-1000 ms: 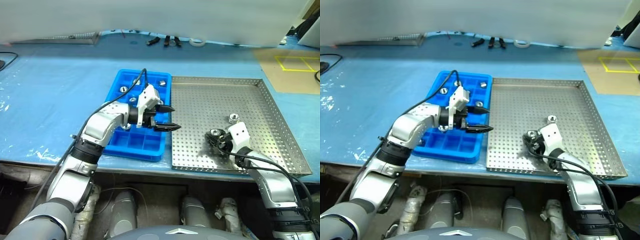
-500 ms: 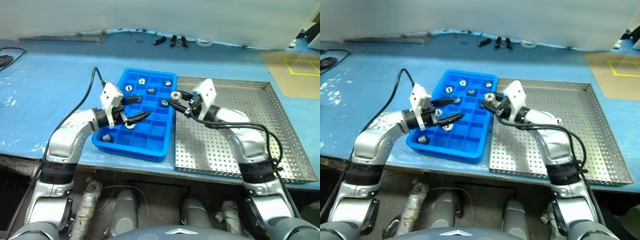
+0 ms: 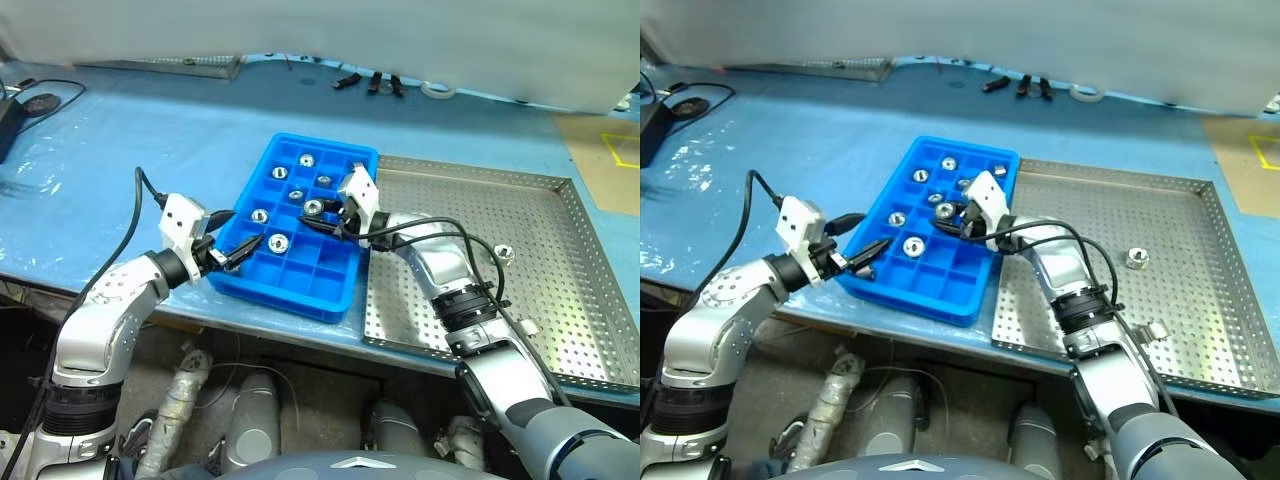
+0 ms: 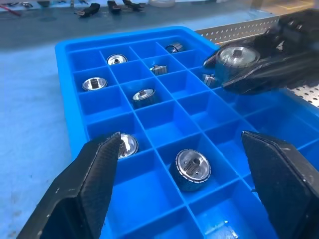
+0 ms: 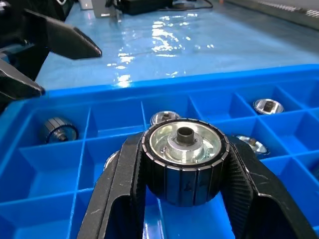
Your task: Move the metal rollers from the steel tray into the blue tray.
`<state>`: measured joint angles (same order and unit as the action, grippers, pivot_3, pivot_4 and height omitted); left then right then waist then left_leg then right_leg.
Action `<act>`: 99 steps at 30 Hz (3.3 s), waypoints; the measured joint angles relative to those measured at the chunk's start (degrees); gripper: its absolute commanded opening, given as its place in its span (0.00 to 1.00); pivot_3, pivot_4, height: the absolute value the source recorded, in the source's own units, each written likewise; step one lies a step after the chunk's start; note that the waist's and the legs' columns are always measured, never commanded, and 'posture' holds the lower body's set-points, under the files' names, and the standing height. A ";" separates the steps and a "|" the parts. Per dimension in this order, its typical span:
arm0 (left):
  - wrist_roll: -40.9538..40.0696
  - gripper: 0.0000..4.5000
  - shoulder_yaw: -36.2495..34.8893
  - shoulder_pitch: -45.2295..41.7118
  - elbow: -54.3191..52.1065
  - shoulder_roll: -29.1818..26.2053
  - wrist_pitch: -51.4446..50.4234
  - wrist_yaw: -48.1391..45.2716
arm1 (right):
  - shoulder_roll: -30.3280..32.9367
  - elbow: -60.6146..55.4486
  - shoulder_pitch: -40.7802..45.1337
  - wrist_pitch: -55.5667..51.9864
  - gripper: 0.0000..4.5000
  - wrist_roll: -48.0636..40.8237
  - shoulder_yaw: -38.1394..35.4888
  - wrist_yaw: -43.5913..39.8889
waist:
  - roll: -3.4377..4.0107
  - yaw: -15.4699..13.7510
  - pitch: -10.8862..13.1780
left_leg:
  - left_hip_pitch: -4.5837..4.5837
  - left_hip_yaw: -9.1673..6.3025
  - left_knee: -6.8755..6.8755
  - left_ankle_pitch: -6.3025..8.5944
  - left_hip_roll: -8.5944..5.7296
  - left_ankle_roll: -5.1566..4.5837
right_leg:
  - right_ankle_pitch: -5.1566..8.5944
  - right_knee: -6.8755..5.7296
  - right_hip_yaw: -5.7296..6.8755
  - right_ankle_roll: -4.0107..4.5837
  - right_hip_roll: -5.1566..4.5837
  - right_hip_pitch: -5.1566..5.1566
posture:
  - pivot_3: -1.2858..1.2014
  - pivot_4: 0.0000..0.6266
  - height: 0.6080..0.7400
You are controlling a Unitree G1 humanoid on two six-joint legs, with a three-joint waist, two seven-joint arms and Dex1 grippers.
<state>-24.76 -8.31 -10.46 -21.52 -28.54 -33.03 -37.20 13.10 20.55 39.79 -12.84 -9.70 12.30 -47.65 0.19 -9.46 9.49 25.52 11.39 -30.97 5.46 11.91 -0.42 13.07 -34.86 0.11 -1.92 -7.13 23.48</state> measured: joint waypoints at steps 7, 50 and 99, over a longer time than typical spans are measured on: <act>-0.97 0.90 2.16 -0.77 -0.65 0.57 -1.35 1.21 | -2.31 5.51 1.22 2.95 0.53 4.01 0.69 3.23 | -0.03 0.06 -0.02 | 0.00 -0.04 0.02 -0.06 0.01 0.10 | 0.00 -0.02 -0.01 0.00 0.01 0.03 | 0.64 0.24 1.00; 4.82 0.90 17.79 -31.84 36.72 13.25 13.12 -19.05 | 9.39 -11.61 -15.29 -10.88 0.96 7.32 -22.76 37.20 | -0.03 8.65 -0.03 | -0.12 0.35 -0.14 0.05 -0.06 -0.13 | -0.02 0.08 -0.36 -0.01 0.04 -0.01 | 0.42 0.24 1.00; 2.80 0.90 16.37 -25.20 26.19 7.43 6.87 -20.39 | 4.59 -27.80 -17.33 -27.10 0.39 -7.79 -20.88 30.03 | -0.01 8.20 -0.02 | -0.20 0.37 0.01 0.04 -0.01 -0.10 | -0.02 0.08 -0.35 0.00 0.06 0.03 | 0.47 0.24 1.00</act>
<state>-21.97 8.06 -35.66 4.66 -21.11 -26.16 -57.59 17.69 -7.25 22.46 -39.94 -17.49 -8.58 -17.61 0.18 -1.26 9.47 25.32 11.76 -30.96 5.51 11.90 -0.52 13.04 -34.77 -0.24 -1.92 -7.07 23.51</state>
